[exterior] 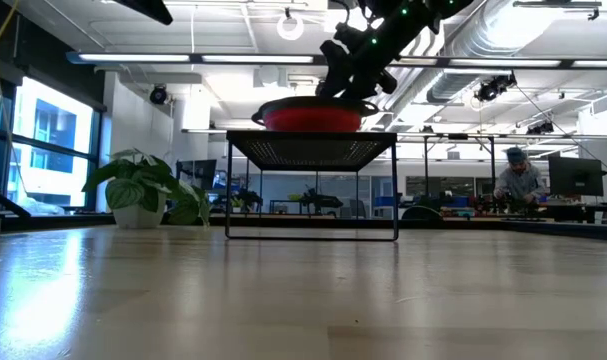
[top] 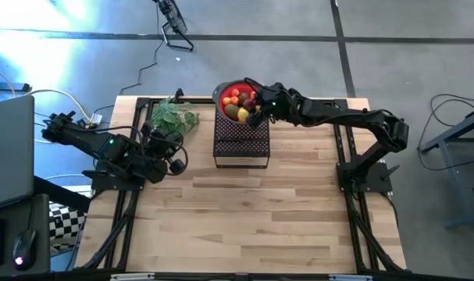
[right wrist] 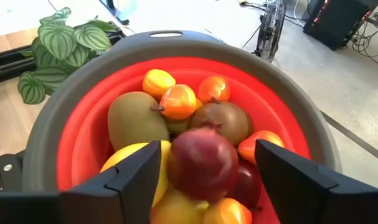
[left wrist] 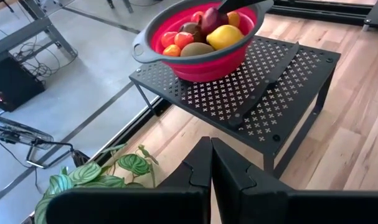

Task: Pick & Place Fruit
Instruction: Put the pomegranate into the red strainer bowl, then return to Home Position

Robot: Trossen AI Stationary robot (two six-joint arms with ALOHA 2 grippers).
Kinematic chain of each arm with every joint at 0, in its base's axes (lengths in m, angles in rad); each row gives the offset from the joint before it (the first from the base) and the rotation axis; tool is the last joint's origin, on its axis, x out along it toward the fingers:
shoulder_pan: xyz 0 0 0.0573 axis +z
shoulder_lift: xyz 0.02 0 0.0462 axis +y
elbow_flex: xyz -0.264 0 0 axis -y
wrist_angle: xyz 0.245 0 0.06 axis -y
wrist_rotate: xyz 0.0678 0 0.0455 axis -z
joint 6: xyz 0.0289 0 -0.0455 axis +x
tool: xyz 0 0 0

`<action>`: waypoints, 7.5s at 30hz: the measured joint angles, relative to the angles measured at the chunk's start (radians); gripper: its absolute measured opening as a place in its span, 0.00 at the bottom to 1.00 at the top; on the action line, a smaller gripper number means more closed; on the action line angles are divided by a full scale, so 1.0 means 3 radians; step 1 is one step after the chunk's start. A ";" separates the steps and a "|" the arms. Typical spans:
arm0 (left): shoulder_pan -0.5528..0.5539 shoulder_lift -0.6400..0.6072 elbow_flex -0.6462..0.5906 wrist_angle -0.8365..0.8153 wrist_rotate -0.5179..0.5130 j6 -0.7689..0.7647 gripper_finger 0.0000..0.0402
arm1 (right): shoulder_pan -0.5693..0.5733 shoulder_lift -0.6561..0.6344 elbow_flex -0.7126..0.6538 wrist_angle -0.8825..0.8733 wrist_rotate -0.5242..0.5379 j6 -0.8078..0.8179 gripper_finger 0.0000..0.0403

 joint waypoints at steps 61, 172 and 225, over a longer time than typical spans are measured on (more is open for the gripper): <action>0.0046 -0.0136 -0.0446 0.1887 0.0795 0.1695 0.00 | 0.1469 -0.0981 0.0001 -0.0850 0.0114 0.0848 0.01; 0.0871 -0.3394 -0.3847 0.3741 0.2792 0.2006 0.00 | 0.0956 -0.0979 0.0000 -0.0888 -0.0533 0.0786 0.01; 0.0872 -0.3375 -0.3862 0.3742 0.2797 0.2005 0.00 | 0.1273 -0.4445 -0.2895 0.0748 -0.0361 0.0800 0.01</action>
